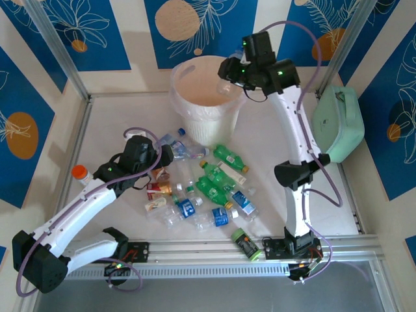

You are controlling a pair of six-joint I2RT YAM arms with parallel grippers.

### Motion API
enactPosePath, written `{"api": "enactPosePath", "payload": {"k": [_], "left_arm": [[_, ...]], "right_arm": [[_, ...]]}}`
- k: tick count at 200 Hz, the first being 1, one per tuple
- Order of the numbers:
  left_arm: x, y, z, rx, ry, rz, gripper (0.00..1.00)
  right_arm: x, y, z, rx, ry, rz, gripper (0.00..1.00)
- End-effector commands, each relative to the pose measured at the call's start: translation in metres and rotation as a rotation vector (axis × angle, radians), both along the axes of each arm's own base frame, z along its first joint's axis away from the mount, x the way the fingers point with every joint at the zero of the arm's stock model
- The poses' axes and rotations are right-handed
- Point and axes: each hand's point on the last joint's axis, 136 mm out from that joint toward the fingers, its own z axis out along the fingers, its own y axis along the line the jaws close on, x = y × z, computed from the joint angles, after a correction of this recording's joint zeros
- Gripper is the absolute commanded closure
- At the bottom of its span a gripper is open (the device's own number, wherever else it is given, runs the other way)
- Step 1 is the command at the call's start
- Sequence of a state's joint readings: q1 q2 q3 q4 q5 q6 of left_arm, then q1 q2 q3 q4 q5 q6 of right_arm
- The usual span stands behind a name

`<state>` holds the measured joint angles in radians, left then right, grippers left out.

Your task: Put the plastic bottles in the bin

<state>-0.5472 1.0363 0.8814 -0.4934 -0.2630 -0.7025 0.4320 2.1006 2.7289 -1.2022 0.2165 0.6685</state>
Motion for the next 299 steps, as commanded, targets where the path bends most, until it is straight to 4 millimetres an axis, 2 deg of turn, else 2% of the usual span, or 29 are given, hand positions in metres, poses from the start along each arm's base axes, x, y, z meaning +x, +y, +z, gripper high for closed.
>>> {"api": "enactPosePath", "payload": {"k": [1, 27, 52, 65, 100, 135, 165, 191, 219, 259, 299], "left_arm": [[-0.005, 0.005, -0.012, 0.009, 0.04, 0.014, 0.03], [-0.005, 0.004, -0.014, 0.005, 0.046, 0.015, 0.03], [-0.004, 0.003, -0.017, -0.004, 0.051, 0.017, 0.03], [-0.004, 0.003, -0.019, -0.006, 0.056, 0.019, 0.03], [-0.004, 0.0, -0.026, -0.017, 0.078, 0.022, 0.02], [-0.002, -0.006, -0.034, -0.074, 0.12, 0.032, 0.02], [0.003, -0.009, -0.045, -0.191, 0.168, 0.098, 0.01], [0.014, -0.015, -0.054, -0.363, 0.207, 0.17, 0.02], [0.03, -0.021, -0.061, -0.497, 0.224, 0.239, 0.03], [0.052, -0.032, -0.07, -0.659, 0.232, 0.29, 0.05], [0.064, -0.036, -0.078, -0.676, 0.258, 0.323, 0.09]], "right_arm": [[-0.005, 0.008, -0.007, 0.007, 0.029, 0.052, 0.47], [-0.001, 0.015, -0.016, 0.002, 0.034, 0.07, 0.46], [0.0, 0.021, -0.02, -0.007, 0.037, 0.096, 0.29], [0.0, 0.021, -0.02, -0.018, 0.032, 0.097, 0.26], [-0.003, 0.018, -0.014, -0.026, 0.014, 0.089, 0.24], [-0.013, 0.018, 0.004, -0.022, -0.023, 0.095, 0.25], [-0.034, 0.023, 0.021, -0.04, -0.062, 0.125, 0.25], [-0.063, 0.032, 0.032, -0.108, -0.109, 0.164, 0.25], [-0.094, 0.032, 0.03, -0.15, -0.115, 0.182, 0.25], [-0.131, 0.017, 0.006, -0.134, -0.077, 0.178, 0.25], [-0.158, -0.005, -0.022, -0.113, -0.023, 0.159, 0.25]]}}
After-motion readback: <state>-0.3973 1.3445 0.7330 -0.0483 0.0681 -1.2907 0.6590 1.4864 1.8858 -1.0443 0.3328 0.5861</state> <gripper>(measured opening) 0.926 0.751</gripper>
